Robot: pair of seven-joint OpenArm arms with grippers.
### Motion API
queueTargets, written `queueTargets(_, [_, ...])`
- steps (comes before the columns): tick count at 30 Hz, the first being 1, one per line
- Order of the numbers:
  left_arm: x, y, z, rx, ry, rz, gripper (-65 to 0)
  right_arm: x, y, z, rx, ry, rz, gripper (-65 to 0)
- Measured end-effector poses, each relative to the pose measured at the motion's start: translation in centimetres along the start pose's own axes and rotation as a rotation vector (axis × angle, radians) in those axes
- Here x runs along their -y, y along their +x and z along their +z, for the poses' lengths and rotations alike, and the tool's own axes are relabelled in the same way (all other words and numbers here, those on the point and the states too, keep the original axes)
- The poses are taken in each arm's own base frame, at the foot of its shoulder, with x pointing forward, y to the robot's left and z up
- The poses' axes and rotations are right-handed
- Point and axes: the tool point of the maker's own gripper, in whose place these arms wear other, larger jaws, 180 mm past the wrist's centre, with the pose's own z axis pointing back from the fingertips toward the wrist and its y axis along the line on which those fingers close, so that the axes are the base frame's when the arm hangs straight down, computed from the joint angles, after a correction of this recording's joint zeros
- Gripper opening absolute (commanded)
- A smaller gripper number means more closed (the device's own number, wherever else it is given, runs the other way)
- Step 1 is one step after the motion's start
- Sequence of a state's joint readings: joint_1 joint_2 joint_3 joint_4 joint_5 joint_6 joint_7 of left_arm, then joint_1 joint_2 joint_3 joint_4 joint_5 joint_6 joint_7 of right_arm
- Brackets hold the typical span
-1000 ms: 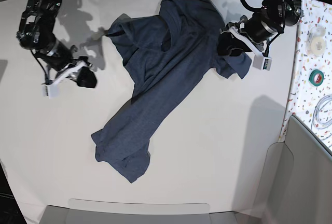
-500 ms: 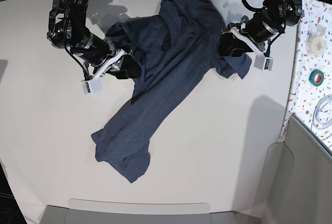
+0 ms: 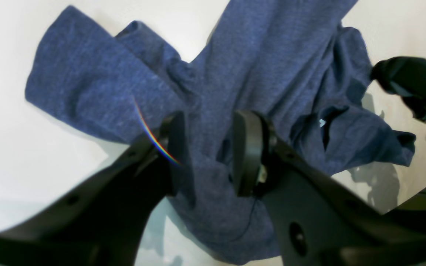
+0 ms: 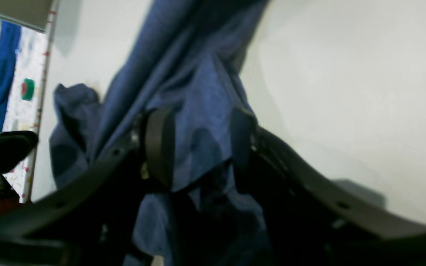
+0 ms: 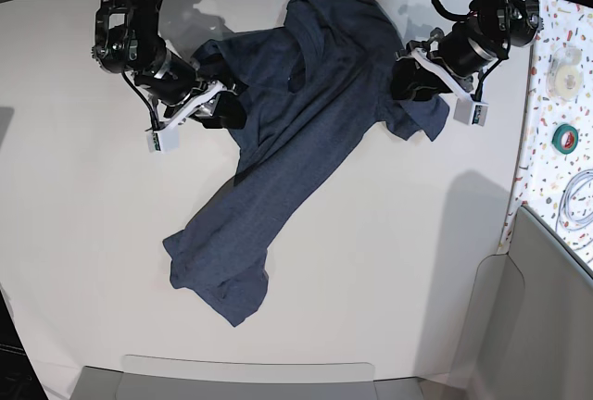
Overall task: Layout the t-shirt on the table in an organized manner, then fold the t-shirt properly
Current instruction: 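Grasp the shirt edge nearest the right gripper, then drag the grasped shirt edge away from the left gripper and release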
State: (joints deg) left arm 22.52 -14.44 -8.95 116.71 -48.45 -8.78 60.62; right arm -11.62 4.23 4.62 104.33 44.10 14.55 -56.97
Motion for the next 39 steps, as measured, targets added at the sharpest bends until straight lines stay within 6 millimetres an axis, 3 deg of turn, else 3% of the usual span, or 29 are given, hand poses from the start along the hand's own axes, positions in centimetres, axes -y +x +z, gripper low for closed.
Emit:
queueTargets(5, [0.0, 0.0, 0.0, -0.001, 0.001, 0.000, -45.1, 1.0, 1.1, 0.6, 0.085, -0.025, -0.028, -40.1])
queueTargets(12, [0.0, 0.0, 0.0, -0.001, 0.001, 0.000, -45.1, 1.1, 1.1, 0.7, 0.108, -0.030, -0.034, -40.1])
queueTargets(18, [0.0, 0.0, 0.0, 0.000, 0.000, 0.000, -45.1, 2.2, -0.7, -0.5, 0.055, -0.044, -0.090, -40.2])
queueTargets(26, [0.0, 0.0, 0.0, -0.001, 0.000, 0.000, -45.1, 1.7, -0.9, -1.0, 0.056, -0.028, -0.109, -40.5])
queueTargets(28, [0.0, 0.0, 0.0, -0.001, 0.000, 0.000, -45.1, 1.6, -0.9, -0.9, 0.057, -0.028, -0.108, -45.2])
queueTargets(31, [0.0, 0.0, 0.0, -0.001, 0.000, 0.000, -45.1, 1.6, -0.8, -1.0, 0.056, -0.025, -0.107, -63.0])
queueTargets(32, [0.0, 0.0, 0.0, -0.001, 0.000, 0.000, -45.1, 1.5, -0.7, -1.0, 0.055, -0.024, -0.104, -65.0])
queueTargets(35, [0.0, 0.0, 0.0, -0.001, 0.000, 0.000, -45.1, 1.2, 0.0, -1.3, 0.022, -0.012, -0.075, -65.0])
queueTargets(39, [0.0, 0.0, 0.0, -0.002, 0.001, 0.001, -45.1, 0.5, 2.6, -1.7, 0.059, 0.010, -0.043, -65.0])
